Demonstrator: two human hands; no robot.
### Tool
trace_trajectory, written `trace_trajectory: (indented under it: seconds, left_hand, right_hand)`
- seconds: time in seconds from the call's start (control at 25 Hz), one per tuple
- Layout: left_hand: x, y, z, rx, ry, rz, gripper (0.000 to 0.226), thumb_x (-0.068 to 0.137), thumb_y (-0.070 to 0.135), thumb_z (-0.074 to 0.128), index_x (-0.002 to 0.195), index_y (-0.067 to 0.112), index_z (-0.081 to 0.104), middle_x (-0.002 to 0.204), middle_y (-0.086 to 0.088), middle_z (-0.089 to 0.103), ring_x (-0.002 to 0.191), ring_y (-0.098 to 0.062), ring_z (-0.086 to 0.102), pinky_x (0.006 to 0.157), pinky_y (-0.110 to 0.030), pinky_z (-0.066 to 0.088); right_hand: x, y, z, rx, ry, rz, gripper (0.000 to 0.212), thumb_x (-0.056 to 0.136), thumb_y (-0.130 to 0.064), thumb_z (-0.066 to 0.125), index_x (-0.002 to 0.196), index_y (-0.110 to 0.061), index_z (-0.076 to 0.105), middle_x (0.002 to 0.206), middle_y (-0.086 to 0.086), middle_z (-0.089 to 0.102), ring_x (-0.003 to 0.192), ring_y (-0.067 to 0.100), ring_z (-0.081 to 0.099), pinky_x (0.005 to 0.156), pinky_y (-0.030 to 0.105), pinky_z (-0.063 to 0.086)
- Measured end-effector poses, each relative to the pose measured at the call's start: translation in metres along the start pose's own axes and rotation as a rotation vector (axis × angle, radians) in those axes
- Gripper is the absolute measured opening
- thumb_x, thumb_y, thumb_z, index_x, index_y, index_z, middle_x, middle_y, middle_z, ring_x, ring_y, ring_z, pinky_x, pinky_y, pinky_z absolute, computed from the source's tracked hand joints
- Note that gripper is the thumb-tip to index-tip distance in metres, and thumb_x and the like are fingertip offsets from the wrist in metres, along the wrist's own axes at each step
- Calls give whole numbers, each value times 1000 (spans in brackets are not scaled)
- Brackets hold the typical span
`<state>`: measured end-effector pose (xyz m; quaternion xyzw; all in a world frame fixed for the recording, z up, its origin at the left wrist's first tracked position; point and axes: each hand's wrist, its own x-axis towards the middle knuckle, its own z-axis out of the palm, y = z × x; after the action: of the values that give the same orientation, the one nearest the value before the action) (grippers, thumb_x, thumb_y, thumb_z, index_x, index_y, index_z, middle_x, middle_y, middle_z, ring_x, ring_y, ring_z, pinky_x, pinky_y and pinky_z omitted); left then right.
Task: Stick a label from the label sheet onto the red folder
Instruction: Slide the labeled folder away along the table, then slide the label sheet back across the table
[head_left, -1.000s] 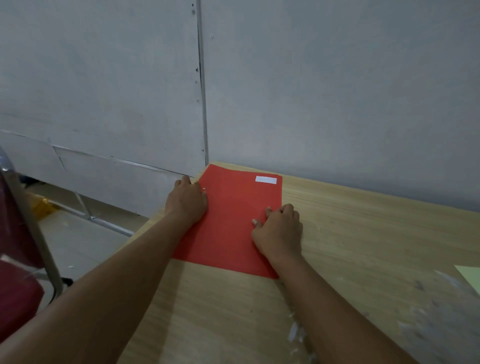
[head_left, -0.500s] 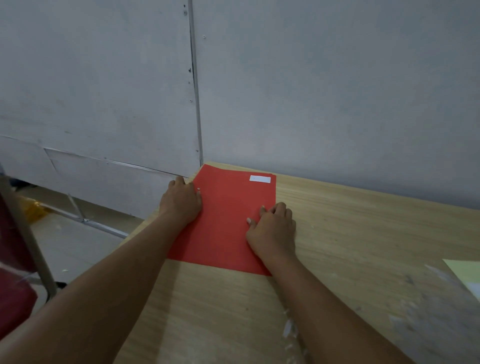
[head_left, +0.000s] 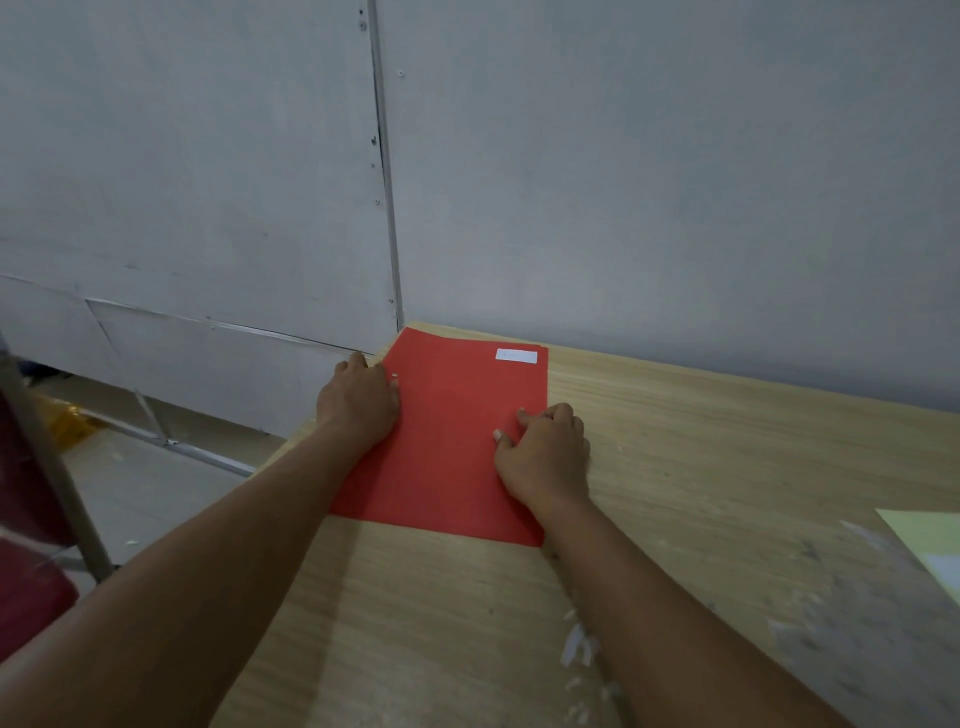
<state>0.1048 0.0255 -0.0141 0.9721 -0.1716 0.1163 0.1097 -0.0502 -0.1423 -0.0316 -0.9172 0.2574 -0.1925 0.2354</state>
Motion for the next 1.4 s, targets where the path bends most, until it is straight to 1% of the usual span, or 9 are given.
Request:
trace_trajectory:
  seconds: [0.08,0.16,0.28,0.56,0.68,0.8,1.0,1.16,1.4]
  left_hand:
    - [-5,5,-1,16,10,-16,47,100,41,38,126,8,58,124,-18,52,116,-36,50,92,-48,47]
    - [-13,14,-2,73,39,-11,49,97,44,39,131,12,56,126,-15,52,117,-34,50,93,-48,43]
    - [-28,39,-4,107,71,66,50,95,43,42,133,14,56,129,-14,52,118,-33,51,96,-47,42]
    - [-101,164,11,-255,-13,355,40,93,35,49,123,17,68,120,-6,58,109,-25,57,90,-37,50]
    - [-138,219,20,-310,-78,426,39,91,33,48,118,13,70,118,-7,58,104,-26,57,87,-38,51]
    - [-173,276,22,-383,-118,459,41,89,34,49,117,11,69,119,-9,57,106,-29,57,92,-39,49]
    - [-219,354,28,-428,-218,547,44,91,36,45,121,10,65,132,-12,52,113,-31,55,98,-40,47]
    - [-246,399,28,-442,-255,586,56,93,39,45,138,5,51,142,-15,47,123,-35,50,106,-44,41]
    - [-270,432,33,-388,-266,578,67,98,45,41,151,4,33,157,-14,31,147,-30,25,124,-46,13]
  right_hand:
    - [3,4,-6,263,28,87,36,92,-37,63,125,-23,68,123,2,58,118,21,55,102,36,44]
    - [4,13,-15,620,59,184,20,92,-24,66,110,-26,75,108,-2,69,102,15,65,87,27,50]
    - [-4,35,-37,859,66,245,26,92,-9,62,98,-29,78,87,-4,72,76,9,62,69,24,50]
    - [-42,126,-103,471,170,113,25,90,-10,63,96,-30,77,85,-12,70,74,-6,61,60,3,40]
    - [-57,166,-141,257,184,77,25,89,-12,60,101,-28,75,98,-7,69,90,7,61,78,21,46]
    - [-81,212,-183,75,201,109,26,87,-15,60,105,-30,72,104,-6,65,101,15,59,82,31,48]
    - [-122,286,-239,-50,270,218,26,90,-20,60,114,-28,69,121,-7,64,119,19,54,92,37,46]
    - [-148,327,-266,-71,277,257,33,92,-24,61,125,-23,66,134,-3,60,126,21,53,102,41,45]
    - [-163,358,-277,-109,199,269,46,95,-37,57,140,-30,54,153,-7,42,142,13,36,113,38,35]
